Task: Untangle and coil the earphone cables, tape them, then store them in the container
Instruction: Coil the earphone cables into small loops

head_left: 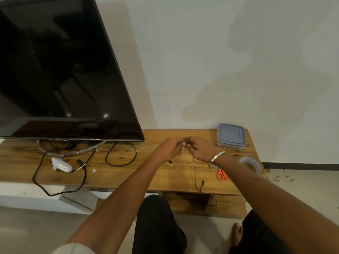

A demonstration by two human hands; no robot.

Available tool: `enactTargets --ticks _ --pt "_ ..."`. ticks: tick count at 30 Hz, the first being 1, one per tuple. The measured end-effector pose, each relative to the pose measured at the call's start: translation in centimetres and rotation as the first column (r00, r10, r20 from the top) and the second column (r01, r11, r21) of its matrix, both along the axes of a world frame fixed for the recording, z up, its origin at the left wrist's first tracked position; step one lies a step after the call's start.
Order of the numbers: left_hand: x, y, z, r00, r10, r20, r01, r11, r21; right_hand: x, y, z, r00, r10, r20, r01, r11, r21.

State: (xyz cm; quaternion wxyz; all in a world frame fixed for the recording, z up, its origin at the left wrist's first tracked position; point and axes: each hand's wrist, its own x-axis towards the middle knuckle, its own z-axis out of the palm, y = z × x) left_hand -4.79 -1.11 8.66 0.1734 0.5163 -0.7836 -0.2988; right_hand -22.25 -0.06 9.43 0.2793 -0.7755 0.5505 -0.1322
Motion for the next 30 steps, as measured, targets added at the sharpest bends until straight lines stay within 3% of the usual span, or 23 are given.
enactTargets --ticks 8,16,24,30 --pt "0.4 0.6 0.6 1.0 0.014 -0.006 -0.014 1.0 0.017 -0.3 -0.5 0.6 0.978 -0.085 -0.189 0.056 0.987 -0.152" --pt "0.9 0.7 0.4 1.0 0.03 -0.007 -0.03 0.999 0.012 -1.5 -0.5 0.0 0.965 -0.203 -0.166 0.178 0.972 -0.151" --pt "-0.1 0.8 0.8 1.0 0.009 -0.009 -0.009 1.0 0.01 -0.5 0.3 0.4 0.992 -0.056 -0.111 0.046 0.995 -0.088" --pt "-0.3 1.0 1.4 1.0 -0.003 0.01 0.003 1.0 0.014 0.2 0.1 0.9 0.983 -0.051 -0.176 0.027 0.991 -0.134"
